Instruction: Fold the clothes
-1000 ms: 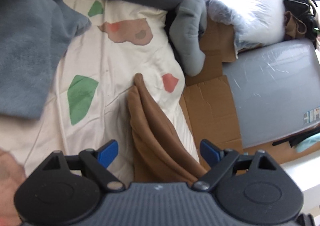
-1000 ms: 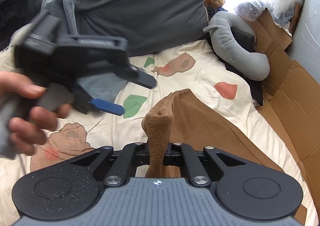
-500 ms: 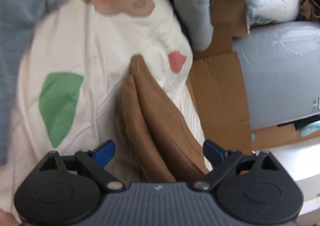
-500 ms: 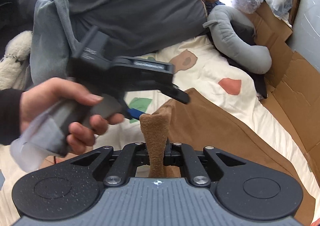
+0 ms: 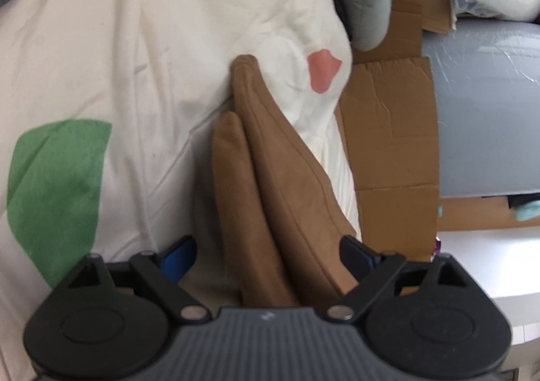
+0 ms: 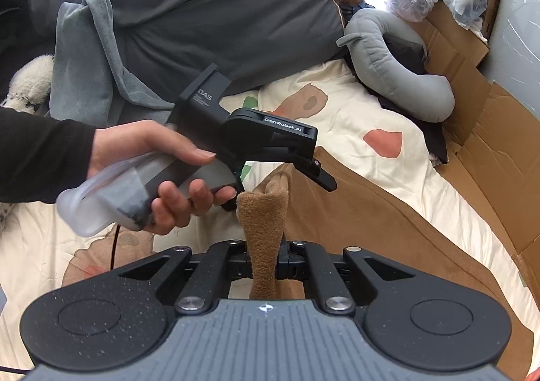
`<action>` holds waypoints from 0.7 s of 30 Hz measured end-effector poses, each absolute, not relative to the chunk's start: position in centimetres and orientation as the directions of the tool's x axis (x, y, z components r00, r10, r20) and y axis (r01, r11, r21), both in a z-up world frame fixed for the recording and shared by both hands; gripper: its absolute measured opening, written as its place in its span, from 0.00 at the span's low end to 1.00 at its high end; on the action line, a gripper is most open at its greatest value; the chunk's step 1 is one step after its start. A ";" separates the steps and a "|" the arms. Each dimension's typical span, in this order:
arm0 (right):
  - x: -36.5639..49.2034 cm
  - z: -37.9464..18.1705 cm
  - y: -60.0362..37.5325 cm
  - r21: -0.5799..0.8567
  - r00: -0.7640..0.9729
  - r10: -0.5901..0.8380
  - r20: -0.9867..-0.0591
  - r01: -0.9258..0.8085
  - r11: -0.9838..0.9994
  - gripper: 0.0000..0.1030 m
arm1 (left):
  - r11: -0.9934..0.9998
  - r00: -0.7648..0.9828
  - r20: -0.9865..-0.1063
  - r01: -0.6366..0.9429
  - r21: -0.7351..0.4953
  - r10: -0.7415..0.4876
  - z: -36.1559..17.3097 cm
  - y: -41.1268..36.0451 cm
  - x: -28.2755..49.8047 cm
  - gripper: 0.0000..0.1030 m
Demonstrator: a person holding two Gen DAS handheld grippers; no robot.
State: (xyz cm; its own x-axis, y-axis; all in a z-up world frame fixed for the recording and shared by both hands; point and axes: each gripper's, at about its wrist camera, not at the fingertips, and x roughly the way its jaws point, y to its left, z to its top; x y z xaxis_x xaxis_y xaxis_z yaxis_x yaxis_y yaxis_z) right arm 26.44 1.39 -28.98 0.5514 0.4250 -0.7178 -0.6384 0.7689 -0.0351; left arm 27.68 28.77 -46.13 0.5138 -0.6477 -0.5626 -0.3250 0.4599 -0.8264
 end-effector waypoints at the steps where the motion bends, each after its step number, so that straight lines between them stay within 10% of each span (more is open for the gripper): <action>1: 26.5 -29.0 1.3 -0.032 0.552 0.427 -0.717 -0.637 0.770 0.04 | 0.462 0.514 -0.566 -0.328 -0.824 -0.645 -46.1 28.8 27.8 0.88; 8: 26.6 -29.0 0.6 -0.018 0.563 0.430 -0.706 -0.621 0.783 0.04 | 0.476 0.540 -0.573 -0.325 -0.817 -0.616 -45.6 28.9 28.1 0.80; 13: 26.6 -29.2 0.2 -0.018 0.567 0.424 -0.706 -0.613 0.790 0.04 | 0.470 0.563 -0.575 -0.338 -0.816 -0.594 -45.7 29.3 27.7 0.55; 15: 26.6 -29.2 0.2 -0.017 0.567 0.422 -0.708 -0.611 0.791 0.04 | 0.483 0.553 -0.591 -0.346 -0.804 -0.588 -45.8 29.5 27.7 0.23; 21: 26.5 -28.9 0.3 -0.023 0.557 0.425 -0.713 -0.625 0.780 0.04 | 0.504 0.562 -0.611 -0.356 -0.787 -0.558 -44.8 30.8 27.2 0.13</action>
